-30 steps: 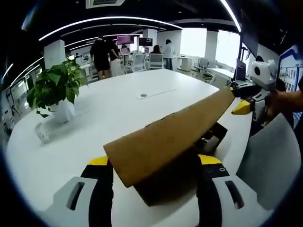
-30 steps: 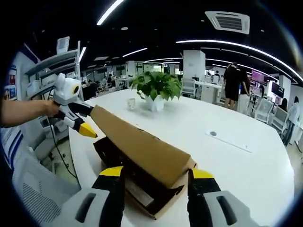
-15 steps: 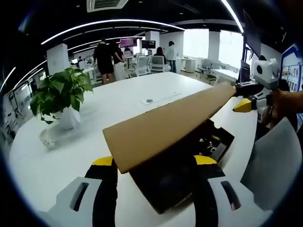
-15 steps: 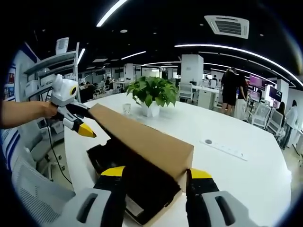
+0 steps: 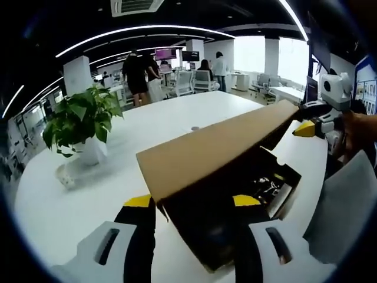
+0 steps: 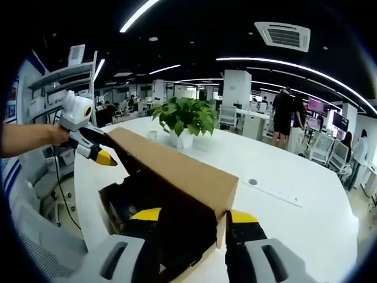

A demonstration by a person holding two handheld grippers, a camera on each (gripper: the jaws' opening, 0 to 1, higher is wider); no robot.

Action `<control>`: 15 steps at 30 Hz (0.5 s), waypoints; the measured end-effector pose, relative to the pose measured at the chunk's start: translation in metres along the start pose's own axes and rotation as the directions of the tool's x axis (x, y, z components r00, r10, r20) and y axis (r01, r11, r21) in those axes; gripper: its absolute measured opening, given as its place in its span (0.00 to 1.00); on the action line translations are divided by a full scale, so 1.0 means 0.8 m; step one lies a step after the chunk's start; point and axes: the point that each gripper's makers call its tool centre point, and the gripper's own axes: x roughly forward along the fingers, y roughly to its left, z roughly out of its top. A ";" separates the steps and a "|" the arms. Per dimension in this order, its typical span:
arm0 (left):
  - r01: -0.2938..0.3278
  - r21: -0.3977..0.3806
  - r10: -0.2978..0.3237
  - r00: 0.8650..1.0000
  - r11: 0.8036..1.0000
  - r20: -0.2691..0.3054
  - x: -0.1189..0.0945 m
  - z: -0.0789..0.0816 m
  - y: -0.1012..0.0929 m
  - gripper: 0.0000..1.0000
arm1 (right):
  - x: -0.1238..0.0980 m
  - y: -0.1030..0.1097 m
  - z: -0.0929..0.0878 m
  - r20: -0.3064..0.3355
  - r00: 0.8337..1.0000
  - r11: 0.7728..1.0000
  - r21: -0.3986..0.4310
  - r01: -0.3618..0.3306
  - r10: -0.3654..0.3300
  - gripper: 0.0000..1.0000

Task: Operate the shoe box by opening the lid, removing the specified soft item, and placing it in the target area until the item is outside and the box remains undamaged.

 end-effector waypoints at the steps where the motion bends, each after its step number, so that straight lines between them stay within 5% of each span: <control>1: -0.011 -0.001 0.011 1.000 1.000 0.000 0.000 0.001 0.004 0.41 | 0.001 -0.002 0.000 0.001 1.000 1.000 -0.010 0.004 -0.004 0.34; 15: -0.098 0.016 0.098 0.995 0.995 0.002 0.005 0.009 0.036 0.10 | 0.012 -0.017 0.009 0.011 0.999 0.999 -0.010 0.037 -0.037 0.29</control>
